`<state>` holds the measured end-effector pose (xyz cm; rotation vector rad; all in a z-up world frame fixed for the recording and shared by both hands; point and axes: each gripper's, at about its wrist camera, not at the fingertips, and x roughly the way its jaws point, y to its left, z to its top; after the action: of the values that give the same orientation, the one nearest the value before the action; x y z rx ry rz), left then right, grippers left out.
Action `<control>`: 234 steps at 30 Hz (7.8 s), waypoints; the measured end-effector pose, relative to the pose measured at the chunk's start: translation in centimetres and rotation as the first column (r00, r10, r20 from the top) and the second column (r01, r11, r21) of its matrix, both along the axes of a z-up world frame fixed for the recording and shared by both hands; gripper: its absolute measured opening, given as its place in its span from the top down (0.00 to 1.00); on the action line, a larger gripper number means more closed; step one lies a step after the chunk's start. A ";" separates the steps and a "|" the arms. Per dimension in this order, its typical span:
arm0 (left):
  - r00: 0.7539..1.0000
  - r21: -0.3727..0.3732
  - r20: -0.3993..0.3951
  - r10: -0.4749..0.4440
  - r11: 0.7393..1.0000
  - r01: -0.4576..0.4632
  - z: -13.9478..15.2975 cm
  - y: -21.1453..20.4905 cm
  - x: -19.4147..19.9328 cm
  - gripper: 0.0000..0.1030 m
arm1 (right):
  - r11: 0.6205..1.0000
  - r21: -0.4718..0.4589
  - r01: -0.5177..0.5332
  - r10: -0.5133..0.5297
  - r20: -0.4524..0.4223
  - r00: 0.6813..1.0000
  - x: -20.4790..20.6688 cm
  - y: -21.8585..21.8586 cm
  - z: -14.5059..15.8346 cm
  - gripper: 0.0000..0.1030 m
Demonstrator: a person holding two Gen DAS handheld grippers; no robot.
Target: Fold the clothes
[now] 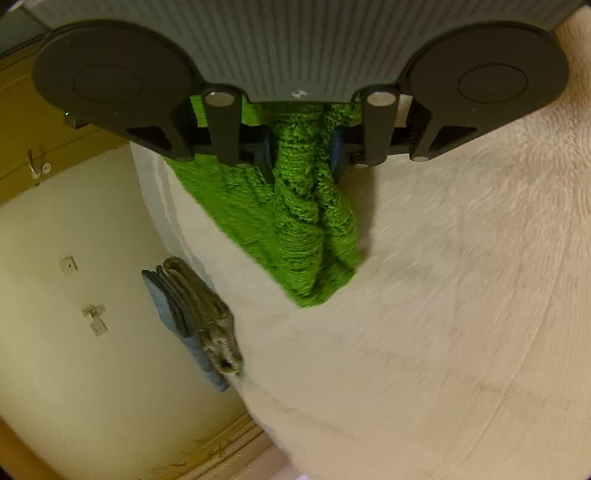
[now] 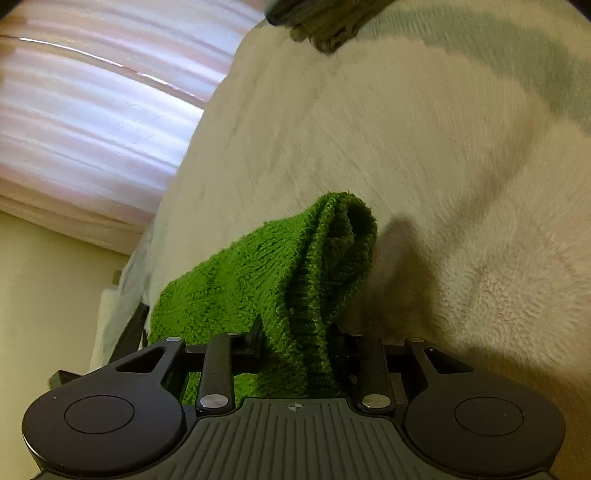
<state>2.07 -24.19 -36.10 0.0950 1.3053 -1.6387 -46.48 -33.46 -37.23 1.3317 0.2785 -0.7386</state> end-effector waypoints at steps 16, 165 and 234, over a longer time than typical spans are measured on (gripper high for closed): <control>0.990 -0.076 -0.014 -0.141 0.987 0.140 18.7 -4.6 -6.9 0.79 | 0.978 -0.103 0.183 -0.191 -0.077 0.978 -5.2 -0.5 21.8 0.72; 0.744 -0.010 0.668 -0.016 0.999 0.030 30.8 -26.2 -38.6 0.59 | 0.933 -0.325 -0.152 -0.070 -0.580 0.812 -10.0 -20.5 31.1 0.00; 0.707 0.173 0.697 -0.119 0.985 -0.005 22.4 -32.1 -39.2 0.51 | 0.974 -0.110 -0.199 0.077 -0.663 0.745 -8.7 -27.4 22.9 0.00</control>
<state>-37.09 -56.26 -13.68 0.8019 0.8202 -1.3226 -55.18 -60.87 -14.34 0.8269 0.8526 -1.0658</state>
